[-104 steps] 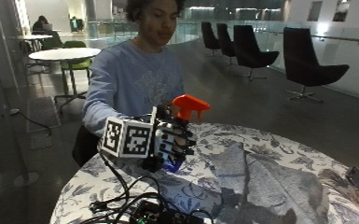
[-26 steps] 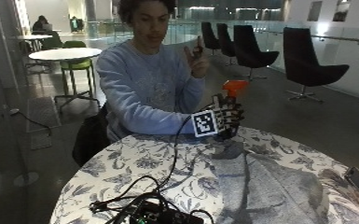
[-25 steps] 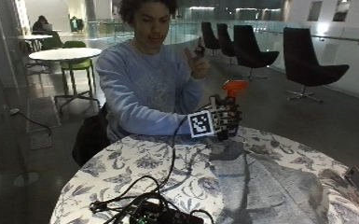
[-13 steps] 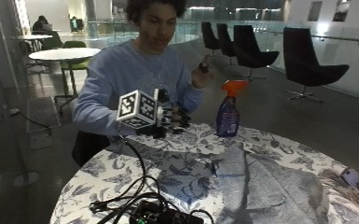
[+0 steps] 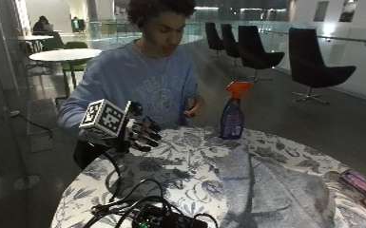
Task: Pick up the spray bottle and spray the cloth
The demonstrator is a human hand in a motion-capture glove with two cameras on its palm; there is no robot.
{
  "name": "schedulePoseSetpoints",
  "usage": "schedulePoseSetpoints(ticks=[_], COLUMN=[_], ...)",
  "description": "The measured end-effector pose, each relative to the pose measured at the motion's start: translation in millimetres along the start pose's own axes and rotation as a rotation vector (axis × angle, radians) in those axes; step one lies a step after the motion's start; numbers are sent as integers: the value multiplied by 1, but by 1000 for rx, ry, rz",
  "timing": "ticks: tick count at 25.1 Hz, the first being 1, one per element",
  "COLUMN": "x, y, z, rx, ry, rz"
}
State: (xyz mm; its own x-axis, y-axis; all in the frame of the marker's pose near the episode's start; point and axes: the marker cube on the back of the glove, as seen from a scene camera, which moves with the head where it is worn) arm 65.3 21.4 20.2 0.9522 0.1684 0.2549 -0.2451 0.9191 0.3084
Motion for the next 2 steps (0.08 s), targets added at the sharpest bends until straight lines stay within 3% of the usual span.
schedulePoseSetpoints(ticks=[2], x=[2], y=[1], z=[-1], rx=[-1], ry=[0], rz=[1])
